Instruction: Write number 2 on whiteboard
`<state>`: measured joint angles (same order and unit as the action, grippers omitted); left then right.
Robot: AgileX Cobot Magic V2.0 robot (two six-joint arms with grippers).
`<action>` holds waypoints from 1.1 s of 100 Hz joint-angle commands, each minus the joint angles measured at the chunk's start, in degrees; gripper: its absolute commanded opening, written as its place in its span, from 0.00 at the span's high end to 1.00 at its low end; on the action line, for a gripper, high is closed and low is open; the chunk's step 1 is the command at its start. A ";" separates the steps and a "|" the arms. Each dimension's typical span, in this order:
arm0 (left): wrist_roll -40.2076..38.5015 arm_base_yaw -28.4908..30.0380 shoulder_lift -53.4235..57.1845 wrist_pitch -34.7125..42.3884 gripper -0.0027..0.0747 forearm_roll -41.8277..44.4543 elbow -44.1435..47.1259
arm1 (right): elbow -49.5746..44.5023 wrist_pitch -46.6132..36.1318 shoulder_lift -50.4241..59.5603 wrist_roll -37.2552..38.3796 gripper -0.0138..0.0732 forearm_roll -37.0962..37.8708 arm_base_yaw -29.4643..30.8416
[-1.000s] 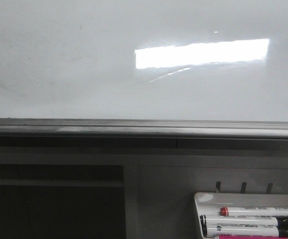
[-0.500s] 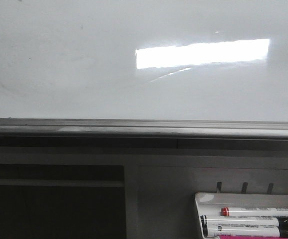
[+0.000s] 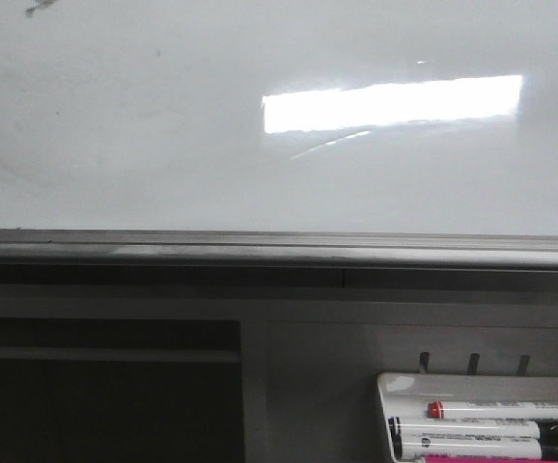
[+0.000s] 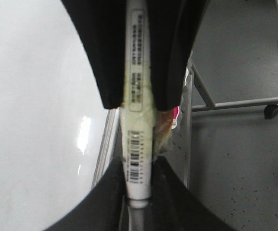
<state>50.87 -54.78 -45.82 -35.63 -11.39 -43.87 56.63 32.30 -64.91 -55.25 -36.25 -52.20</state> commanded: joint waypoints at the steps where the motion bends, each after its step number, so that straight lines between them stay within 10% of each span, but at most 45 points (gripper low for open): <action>1: 0.60 -0.58 0.41 4.45 0.99 -3.19 -1.94 | 1.99 -4.10 0.45 -0.45 0.82 -1.60 -0.01; 27: -2.11 -0.58 0.41 5.89 0.96 -3.19 -1.94 | 1.99 -5.22 0.45 -0.45 0.92 -4.47 -0.01; 56: -9.20 -0.58 3.46 6.32 0.24 -2.31 -5.85 | 1.99 -11.22 1.21 -0.45 0.92 -4.47 3.17; 79: -23.96 -0.58 13.90 6.96 0.42 8.41 -8.21 | 1.99 -16.16 0.63 -0.12 0.92 -4.59 12.08; 97: -54.07 0.56 24.29 3.54 0.71 31.58 -6.72 | 3.43 -17.57 -3.29 0.01 0.92 -4.80 20.62; 110: -60.58 1.18 30.76 0.59 0.97 37.32 -3.93 | 5.69 -16.91 -7.08 0.80 0.92 -5.96 24.11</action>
<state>-3.42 -53.97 -17.86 -36.64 21.29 -48.31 59.10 18.28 -71.11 -54.91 -40.34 -30.02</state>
